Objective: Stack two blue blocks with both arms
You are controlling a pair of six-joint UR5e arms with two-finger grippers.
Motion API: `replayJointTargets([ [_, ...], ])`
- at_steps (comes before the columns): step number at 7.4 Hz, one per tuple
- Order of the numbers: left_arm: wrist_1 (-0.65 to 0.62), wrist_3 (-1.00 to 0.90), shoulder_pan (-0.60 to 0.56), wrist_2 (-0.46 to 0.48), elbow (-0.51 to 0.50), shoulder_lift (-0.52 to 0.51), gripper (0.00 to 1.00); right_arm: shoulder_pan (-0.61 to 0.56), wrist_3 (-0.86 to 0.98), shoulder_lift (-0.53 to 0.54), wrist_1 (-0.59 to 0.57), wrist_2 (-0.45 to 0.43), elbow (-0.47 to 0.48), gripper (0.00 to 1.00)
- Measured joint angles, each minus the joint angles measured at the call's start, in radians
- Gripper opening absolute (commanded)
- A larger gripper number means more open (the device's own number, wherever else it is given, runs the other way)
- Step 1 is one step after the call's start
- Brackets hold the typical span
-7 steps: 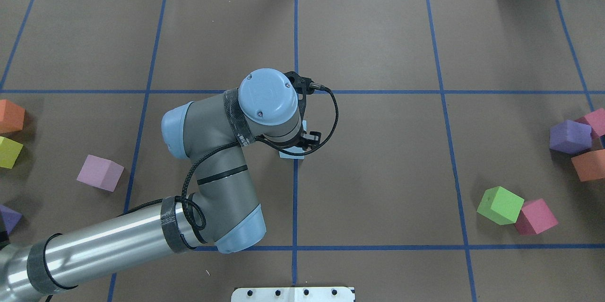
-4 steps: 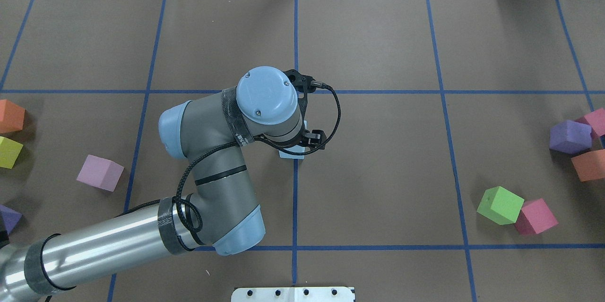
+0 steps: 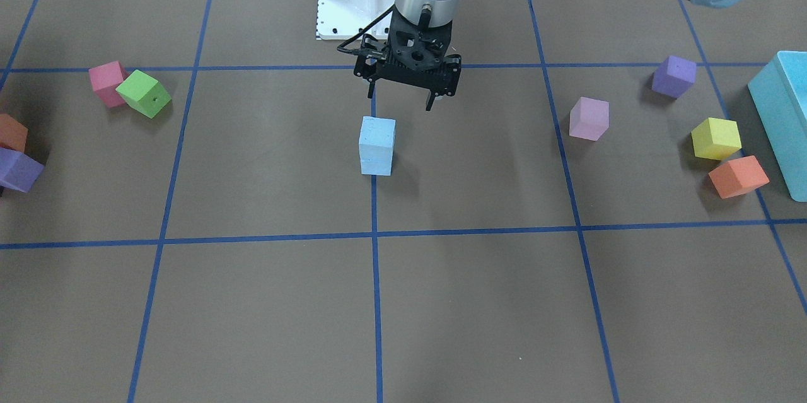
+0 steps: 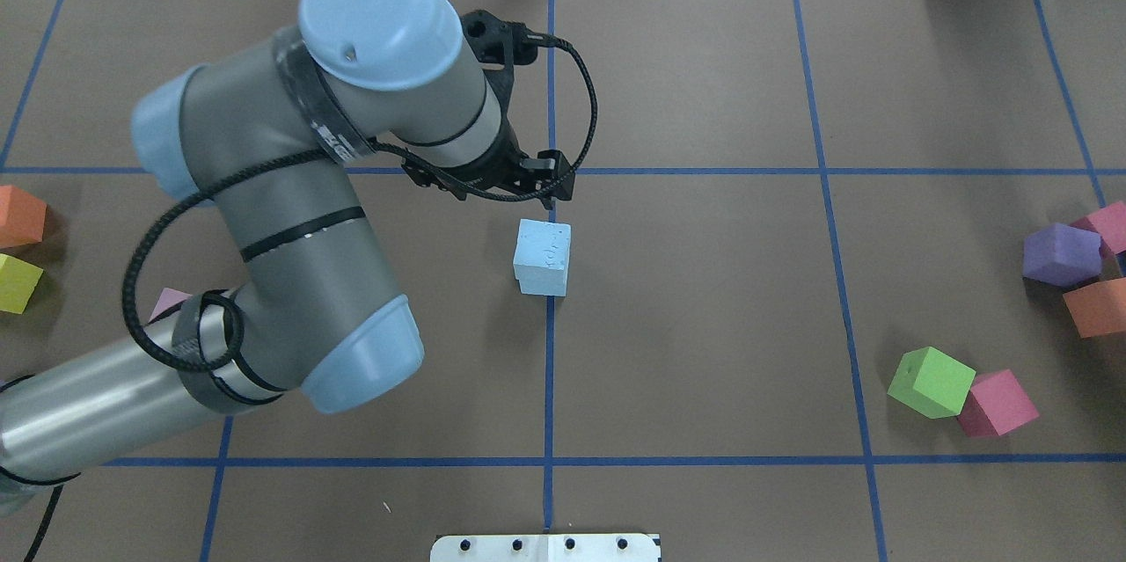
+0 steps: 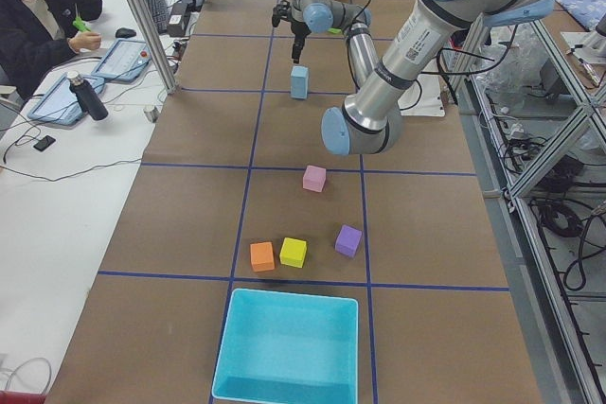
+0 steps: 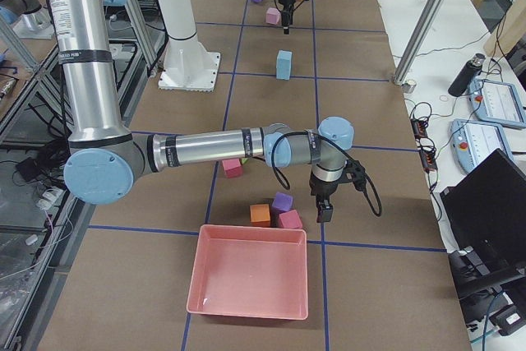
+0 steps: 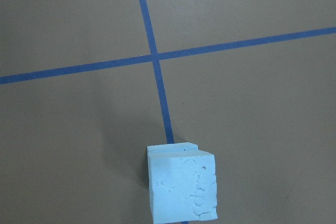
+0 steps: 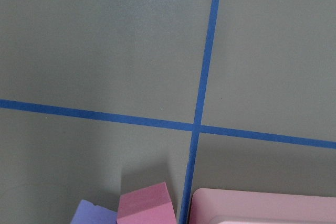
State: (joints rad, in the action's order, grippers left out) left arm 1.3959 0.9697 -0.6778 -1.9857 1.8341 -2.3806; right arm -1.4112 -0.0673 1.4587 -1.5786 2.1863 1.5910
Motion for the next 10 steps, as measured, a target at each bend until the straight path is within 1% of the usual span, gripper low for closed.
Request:
replayJointTargets([
  [1, -0.009, -0.108, -0.08, -0.047, 0.02, 0.056, 0.98, 0.0, 0.0, 0.002, 0.0, 0.001, 0.0, 1.0],
  [3, -0.014, -0.402, -0.298, -0.183, 0.036, 0.231, 0.98, 0.0, 0.001, 0.012, 0.0, 0.003, 0.0, 1.0],
  [4, -0.014, -0.56, -0.405, -0.242, 0.024, 0.325, 0.98, 0.0, 0.001, 0.016, 0.0, 0.004, 0.0, 1.0],
  [5, -0.012, -0.73, -0.512, -0.277, -0.005, 0.42, 0.98, -0.006, 0.004, 0.02, 0.0, 0.012, 0.0, 1.0],
  [6, -0.006, -0.881, -0.613, -0.3, -0.059, 0.494, 0.98, -0.025, 0.01, 0.026, -0.003, 0.029, 0.001, 1.0],
  [8, 0.004, -1.118, -0.782, -0.352, -0.214, 0.595, 0.98, -0.09, 0.041, 0.064, -0.002, 0.061, 0.002, 1.0],
  [9, 0.007, -1.162, -0.843, -0.364, -0.282, 0.62, 0.98, -0.12, 0.07, 0.085, -0.002, 0.066, 0.002, 1.0],
  [10, 0.013, -1.179, -0.901, -0.37, -0.325, 0.64, 0.98, -0.142, 0.093, 0.106, 0.0, 0.068, 0.003, 1.0],
])
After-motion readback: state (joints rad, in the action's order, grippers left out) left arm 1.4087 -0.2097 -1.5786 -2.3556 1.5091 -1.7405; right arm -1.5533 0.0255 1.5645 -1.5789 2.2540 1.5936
